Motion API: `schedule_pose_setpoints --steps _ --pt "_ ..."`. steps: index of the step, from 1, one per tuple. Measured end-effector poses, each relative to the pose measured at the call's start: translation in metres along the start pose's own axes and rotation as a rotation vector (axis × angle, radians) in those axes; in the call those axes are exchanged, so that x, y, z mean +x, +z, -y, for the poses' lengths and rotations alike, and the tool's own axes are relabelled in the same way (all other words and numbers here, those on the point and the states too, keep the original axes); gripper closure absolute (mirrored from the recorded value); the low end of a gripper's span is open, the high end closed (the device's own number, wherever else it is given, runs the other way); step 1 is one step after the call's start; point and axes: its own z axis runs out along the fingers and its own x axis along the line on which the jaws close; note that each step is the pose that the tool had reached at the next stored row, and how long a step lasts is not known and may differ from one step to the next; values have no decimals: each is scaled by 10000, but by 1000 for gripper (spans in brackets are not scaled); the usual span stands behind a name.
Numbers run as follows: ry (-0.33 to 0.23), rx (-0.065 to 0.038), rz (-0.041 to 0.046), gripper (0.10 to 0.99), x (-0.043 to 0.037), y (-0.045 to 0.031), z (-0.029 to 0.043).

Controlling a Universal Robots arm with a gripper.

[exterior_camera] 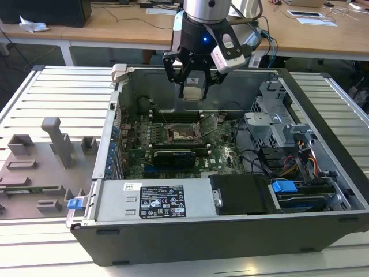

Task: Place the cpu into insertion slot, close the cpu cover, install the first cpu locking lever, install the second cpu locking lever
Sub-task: 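Place the cpu into insertion slot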

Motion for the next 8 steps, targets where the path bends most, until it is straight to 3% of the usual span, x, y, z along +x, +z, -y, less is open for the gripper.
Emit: schedule_pose_setpoints --steps 8 --pt "1 -1 0 541 -1 58 5"
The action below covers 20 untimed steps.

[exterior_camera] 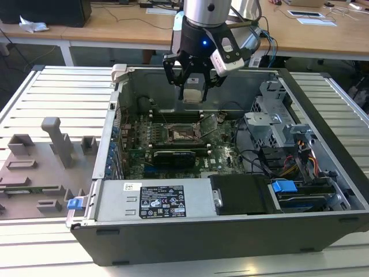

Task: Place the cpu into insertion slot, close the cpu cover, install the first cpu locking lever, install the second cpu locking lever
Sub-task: 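Place the cpu into insertion slot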

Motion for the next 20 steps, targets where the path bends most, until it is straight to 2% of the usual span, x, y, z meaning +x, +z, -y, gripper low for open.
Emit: schedule_pose_setpoints --steps 20 --pt "0 0 0 541 -4 199 18"
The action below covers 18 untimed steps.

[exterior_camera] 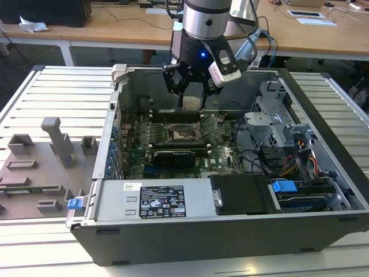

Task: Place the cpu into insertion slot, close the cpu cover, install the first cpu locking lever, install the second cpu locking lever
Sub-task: 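Place the cpu into insertion slot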

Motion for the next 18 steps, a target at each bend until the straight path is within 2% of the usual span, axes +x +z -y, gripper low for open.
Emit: schedule_pose_setpoints --steps 18 --pt "1 3 0 541 -3 196 17"
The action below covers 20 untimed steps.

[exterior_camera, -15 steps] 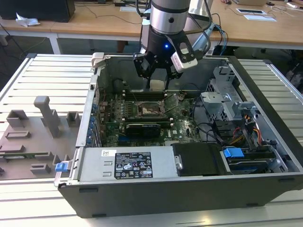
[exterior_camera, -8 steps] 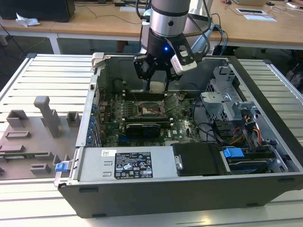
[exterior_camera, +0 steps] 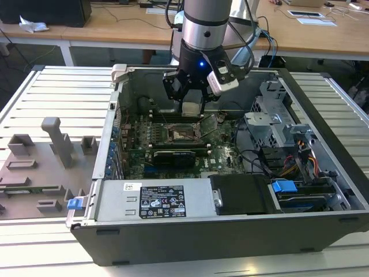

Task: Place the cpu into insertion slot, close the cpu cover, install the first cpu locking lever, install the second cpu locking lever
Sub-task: 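Place the cpu into insertion slot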

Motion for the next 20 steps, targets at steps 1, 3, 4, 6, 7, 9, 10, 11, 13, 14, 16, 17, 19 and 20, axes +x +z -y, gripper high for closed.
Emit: schedule_pose_setpoints --steps 1,3,4,6,7,9,10,11,13,14,16,17,19,20 --pt "2 3 1 541 2 11 -1" --pt "0 17 0 541 9 41 -13" --pt "-1 33 1 541 12 66 -37" --pt "-5 59 2 541 12 87 -74" --pt "-6 74 2 541 13 97 -102" --pt "-7 97 1 541 15 116 -165" --pt "-10 114 2 541 16 133 -219" --pt "-12 118 2 541 16 141 -239" --pt "-13 122 2 541 16 150 -256" --pt "-14 124 2 541 16 149 -256" --pt "-13 125 2 541 16 150 -256" --pt "-12 125 2 541 16 150 -256" --pt "248 125 24 541 16 151 -256" --pt "414 121 38 541 16 152 -256"
